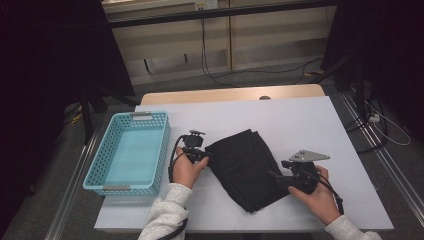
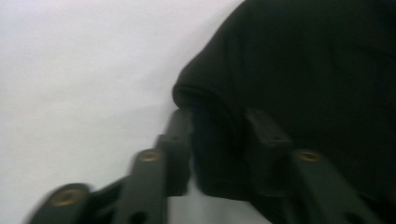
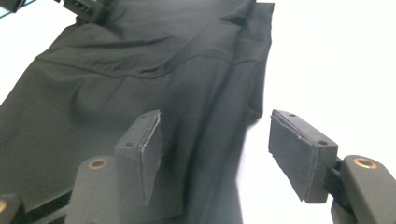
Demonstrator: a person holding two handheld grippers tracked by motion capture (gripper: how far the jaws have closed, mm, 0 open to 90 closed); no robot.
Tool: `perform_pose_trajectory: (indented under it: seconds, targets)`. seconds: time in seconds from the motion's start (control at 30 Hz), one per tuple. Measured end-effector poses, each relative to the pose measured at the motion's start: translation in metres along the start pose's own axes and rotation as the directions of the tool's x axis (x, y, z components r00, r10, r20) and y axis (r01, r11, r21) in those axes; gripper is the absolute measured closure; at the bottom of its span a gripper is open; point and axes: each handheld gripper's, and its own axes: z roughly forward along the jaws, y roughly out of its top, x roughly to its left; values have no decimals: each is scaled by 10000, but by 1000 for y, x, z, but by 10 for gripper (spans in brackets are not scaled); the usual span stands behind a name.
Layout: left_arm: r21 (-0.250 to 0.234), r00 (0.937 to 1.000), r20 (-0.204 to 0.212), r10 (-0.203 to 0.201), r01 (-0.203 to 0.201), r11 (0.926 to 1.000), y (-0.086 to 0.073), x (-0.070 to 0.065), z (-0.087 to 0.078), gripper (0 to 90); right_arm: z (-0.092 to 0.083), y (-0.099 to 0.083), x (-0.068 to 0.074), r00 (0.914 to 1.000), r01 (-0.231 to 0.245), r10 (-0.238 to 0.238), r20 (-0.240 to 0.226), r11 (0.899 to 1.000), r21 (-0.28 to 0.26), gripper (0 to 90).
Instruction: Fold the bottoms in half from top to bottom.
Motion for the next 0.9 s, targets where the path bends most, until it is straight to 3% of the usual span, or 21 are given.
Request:
perform_pose_trajectory:
  seconds: [0.07, 0.13, 0.2, 0.33, 0.4, 0.53, 0.67, 0.9]
  targets:
    - [38, 9999, 152, 7, -8, 10000, 1, 0, 1, 784, 0, 0, -2, 10000, -64, 64, 3, 10000, -14, 323]
    - [47, 9999, 138, 56, -57, 10000, 4, 1, 1, 810, 0, -1, -2, 9999, -135, 135, 56, 9999, 42, 316]
    - [-106, 9991, 395, -151, 155, 9998, 8, 6, 1, 823, 1, -1, -1, 9998, -196, 195, 31, 9998, 91, 314]
    - [-416, 9989, 424, -183, 200, 9989, 19, 14, 1, 830, 4, -1, 2, 9999, -157, 157, 23, 9996, 239, 310]
    - [-256, 9989, 467, -101, 113, 9996, 23, 14, 1, 829, 7, -1, 3, 10000, -92, 91, 7, 9994, 327, 297]
    - [-303, 9988, 476, 82, -67, 9995, 23, 13, 1, 825, 16, -2, 4, 9999, -100, 99, 22, 9968, 797, 284]
    - [-395, 9981, 598, 118, -94, 9992, 21, 14, 0, 819, 19, -3, 7, 9997, -54, 36, 224, 9968, 797, 288]
    - [-388, 9978, 645, 133, -108, 9992, 21, 16, 0, 817, 25, 0, 17, 9998, 186, -182, -53, 9960, 871, 359]
